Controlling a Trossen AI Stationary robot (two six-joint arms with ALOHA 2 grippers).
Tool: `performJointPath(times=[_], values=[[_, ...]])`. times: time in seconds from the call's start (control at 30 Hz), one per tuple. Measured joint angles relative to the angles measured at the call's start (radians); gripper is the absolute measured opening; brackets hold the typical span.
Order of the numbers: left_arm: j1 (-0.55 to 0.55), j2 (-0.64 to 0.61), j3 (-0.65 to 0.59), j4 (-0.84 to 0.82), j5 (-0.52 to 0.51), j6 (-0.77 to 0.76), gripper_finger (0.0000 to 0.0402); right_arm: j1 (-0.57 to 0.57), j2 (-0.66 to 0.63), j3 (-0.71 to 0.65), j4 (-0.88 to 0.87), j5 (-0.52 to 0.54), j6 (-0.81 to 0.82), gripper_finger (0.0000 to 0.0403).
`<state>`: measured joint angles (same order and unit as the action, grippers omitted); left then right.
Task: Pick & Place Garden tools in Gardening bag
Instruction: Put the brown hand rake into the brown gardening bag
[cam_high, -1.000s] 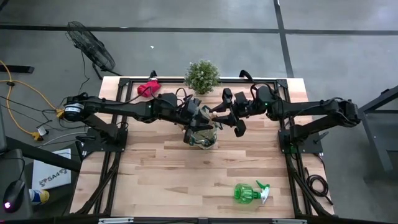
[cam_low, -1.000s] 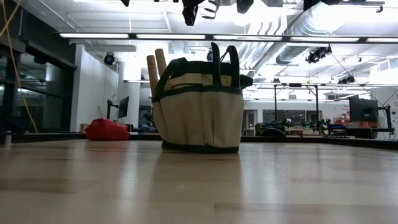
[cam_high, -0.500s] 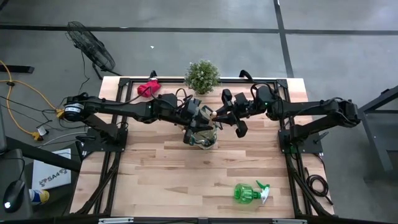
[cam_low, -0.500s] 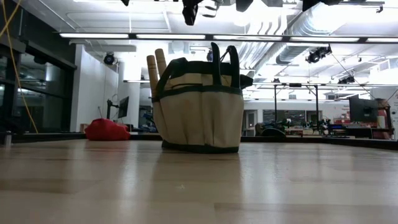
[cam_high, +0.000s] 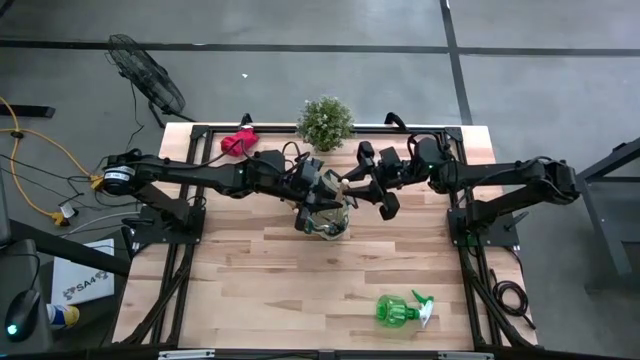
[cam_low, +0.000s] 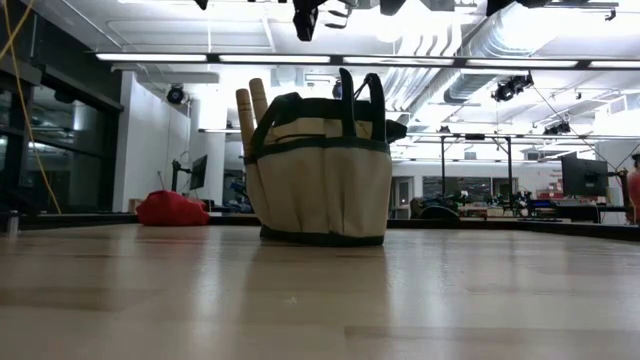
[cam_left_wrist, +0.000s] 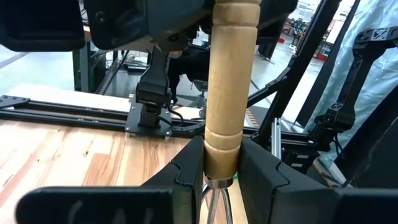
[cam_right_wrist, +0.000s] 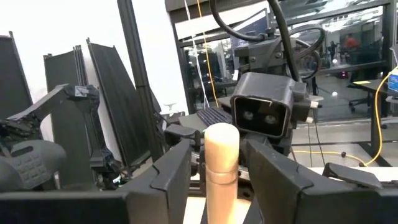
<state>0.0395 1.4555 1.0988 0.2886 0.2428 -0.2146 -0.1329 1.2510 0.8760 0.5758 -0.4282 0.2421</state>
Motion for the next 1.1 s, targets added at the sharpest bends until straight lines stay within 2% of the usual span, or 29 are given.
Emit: performJointPath(times=[0.43, 0.77, 0.97, 1.1], values=[[0.0, 0.0, 0.0, -0.003, -0.018, -0.002, 0.0067, 0.0, 0.062, 0.0, 0.079, 0.001, 0.045, 0.0116], [0.0, 0.0, 0.0, -0.005, -0.02, -0.02, 0.0067, -0.036, 0.06, 0.0, 0.08, -0.077, 0.068, 0.006], [0.0, 0.0, 0.0, -0.006, -0.018, -0.027, 0.0069, -0.038, 0.06, 0.0, 0.08, -0.078, 0.091, 0.006], [0.0, 0.0, 0.0, -0.006, -0.027, -0.024, 0.0089, -0.038, 0.06, 0.0, 0.077, -0.078, 0.098, 0.0059]])
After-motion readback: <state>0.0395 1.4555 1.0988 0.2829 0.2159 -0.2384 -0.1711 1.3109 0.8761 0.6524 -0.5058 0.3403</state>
